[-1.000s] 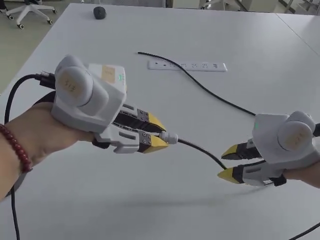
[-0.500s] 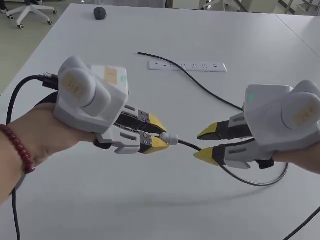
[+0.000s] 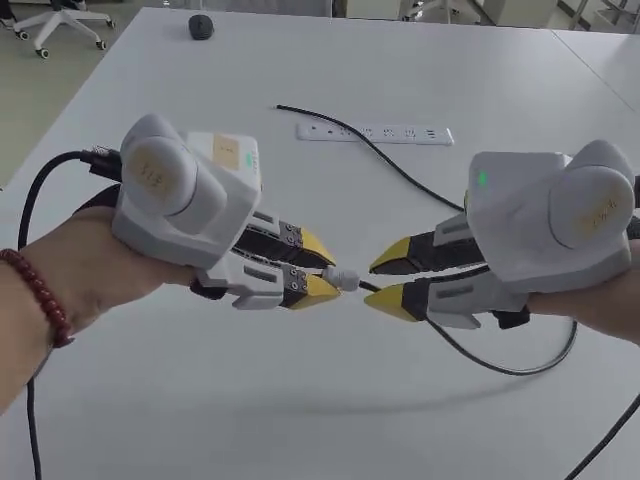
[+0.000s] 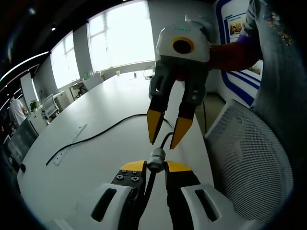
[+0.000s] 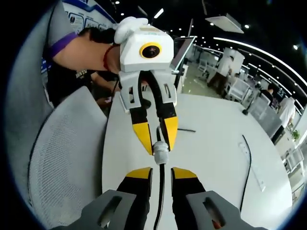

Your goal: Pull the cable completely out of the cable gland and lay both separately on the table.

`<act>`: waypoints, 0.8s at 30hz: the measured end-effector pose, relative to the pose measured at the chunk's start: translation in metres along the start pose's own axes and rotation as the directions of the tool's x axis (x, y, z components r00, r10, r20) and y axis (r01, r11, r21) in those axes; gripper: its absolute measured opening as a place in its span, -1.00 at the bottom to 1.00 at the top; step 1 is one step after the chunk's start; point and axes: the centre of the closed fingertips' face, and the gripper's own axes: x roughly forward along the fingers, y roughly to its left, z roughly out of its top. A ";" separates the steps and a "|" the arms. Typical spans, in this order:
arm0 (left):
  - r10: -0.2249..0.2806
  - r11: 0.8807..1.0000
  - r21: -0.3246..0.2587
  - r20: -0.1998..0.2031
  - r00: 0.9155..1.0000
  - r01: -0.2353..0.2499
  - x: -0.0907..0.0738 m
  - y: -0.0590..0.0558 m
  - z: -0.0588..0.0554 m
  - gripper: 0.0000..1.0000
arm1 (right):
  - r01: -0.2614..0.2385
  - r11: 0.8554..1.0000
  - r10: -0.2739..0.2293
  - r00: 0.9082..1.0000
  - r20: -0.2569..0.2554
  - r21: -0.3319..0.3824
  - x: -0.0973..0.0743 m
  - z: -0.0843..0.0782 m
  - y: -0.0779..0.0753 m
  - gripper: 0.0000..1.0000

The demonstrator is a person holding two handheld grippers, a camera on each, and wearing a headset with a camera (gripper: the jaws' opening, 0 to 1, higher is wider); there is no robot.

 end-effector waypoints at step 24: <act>0.002 1.000 0.009 0.002 1.000 -0.002 -0.003 0.003 0.000 -0.68 | -0.015 0.998 0.012 0.998 -0.055 -0.055 0.003 -0.013 -0.004 -1.00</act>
